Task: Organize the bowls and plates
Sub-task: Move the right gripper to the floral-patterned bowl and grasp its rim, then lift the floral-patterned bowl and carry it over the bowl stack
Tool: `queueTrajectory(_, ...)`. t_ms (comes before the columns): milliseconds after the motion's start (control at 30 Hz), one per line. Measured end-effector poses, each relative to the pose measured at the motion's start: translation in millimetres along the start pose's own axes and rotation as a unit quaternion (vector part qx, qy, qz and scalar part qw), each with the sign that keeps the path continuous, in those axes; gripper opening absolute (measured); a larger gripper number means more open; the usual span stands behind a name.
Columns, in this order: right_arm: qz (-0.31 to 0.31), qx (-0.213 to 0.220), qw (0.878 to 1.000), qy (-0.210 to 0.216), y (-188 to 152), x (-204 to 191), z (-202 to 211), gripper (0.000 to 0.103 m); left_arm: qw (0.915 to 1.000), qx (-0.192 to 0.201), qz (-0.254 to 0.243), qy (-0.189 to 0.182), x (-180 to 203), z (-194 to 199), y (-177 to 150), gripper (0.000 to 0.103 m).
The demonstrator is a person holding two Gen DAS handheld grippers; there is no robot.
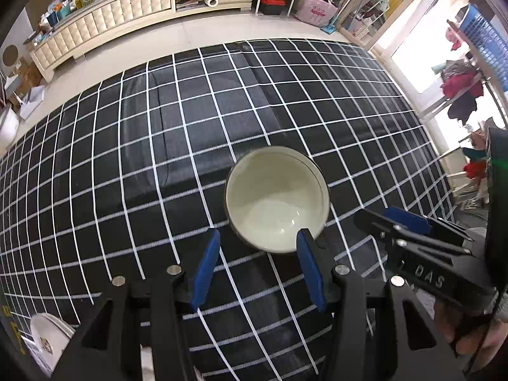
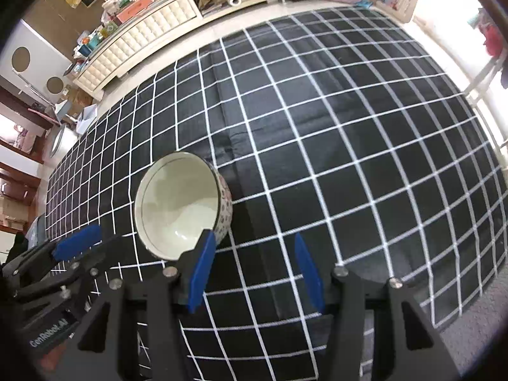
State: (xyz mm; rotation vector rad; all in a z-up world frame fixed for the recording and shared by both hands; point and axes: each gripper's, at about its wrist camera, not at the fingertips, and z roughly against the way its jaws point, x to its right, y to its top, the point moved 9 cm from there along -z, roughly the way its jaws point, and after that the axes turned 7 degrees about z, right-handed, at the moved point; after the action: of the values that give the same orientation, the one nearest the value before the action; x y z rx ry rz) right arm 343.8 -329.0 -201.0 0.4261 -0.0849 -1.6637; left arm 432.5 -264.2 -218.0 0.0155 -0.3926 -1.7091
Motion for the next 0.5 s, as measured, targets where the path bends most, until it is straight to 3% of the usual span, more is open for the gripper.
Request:
queueTrajectory(200,0.019,-0.01,1.0,0.004,10.9,-5.4,-16.0,0.056,0.9998,-0.016,-0.001,0.013,-5.4,-29.9,7.7,0.045)
queueTrajectory(500,0.027,-0.036,0.999,0.016,11.4,-16.1,-35.6,0.026,0.9991,-0.032,0.015,0.026,-21.6,-56.6,13.8,0.021)
